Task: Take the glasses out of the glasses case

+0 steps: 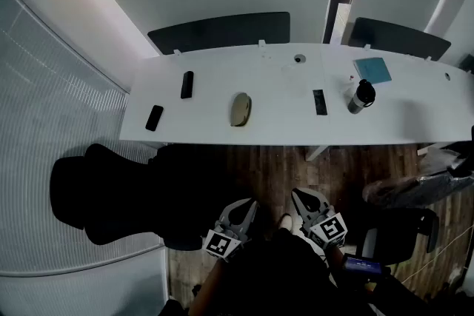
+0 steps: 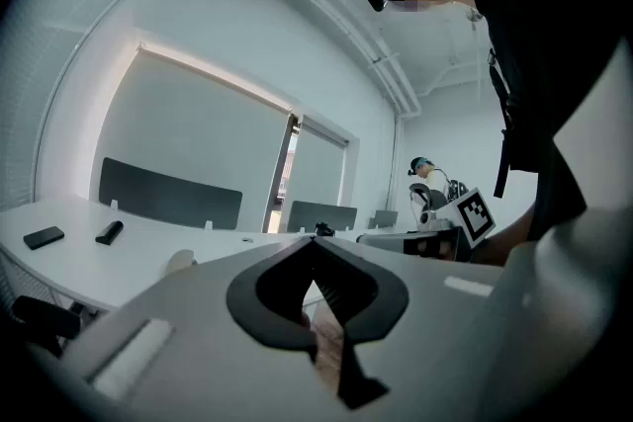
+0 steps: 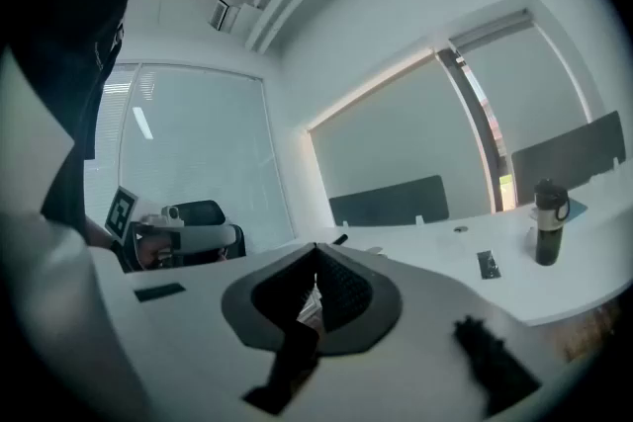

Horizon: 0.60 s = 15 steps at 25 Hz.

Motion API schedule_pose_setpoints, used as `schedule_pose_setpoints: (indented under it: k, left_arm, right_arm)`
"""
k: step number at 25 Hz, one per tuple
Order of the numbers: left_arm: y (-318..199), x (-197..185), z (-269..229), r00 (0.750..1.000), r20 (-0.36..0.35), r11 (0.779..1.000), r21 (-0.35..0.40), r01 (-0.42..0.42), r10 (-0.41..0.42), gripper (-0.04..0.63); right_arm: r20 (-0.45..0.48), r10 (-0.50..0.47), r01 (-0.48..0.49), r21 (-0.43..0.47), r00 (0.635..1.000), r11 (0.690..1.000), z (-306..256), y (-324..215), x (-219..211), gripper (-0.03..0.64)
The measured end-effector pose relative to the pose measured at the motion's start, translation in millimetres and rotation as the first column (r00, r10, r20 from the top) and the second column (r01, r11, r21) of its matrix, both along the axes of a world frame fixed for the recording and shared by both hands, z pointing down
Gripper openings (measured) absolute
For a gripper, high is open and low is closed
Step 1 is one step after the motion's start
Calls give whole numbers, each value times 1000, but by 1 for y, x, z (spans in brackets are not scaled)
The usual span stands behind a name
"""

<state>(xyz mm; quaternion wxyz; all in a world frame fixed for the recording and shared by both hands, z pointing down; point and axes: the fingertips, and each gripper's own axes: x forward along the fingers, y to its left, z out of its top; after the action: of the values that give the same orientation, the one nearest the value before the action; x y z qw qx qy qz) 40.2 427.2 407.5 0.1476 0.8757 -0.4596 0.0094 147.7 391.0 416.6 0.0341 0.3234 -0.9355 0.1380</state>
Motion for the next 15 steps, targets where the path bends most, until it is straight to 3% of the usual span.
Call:
schedule_pose_setpoints:
  k: [7,11,15]
  left_arm:
    - [-80,-36,28,999,-9,997,55,-48,48,8]
    - [-143,-64,7,997,-44,996,49,-68,71,8]
    - [-195,-91,1,993,-45,992,67,-108,111,8]
  right_arm:
    - [-39,39,-39,-6,998,999,14,-74,-33,6]
    - [-50,74,-73,28,996,997,3,-123,-58,6]
    - [-109,42,-37,43,993,998,-11,-169,-97,6]
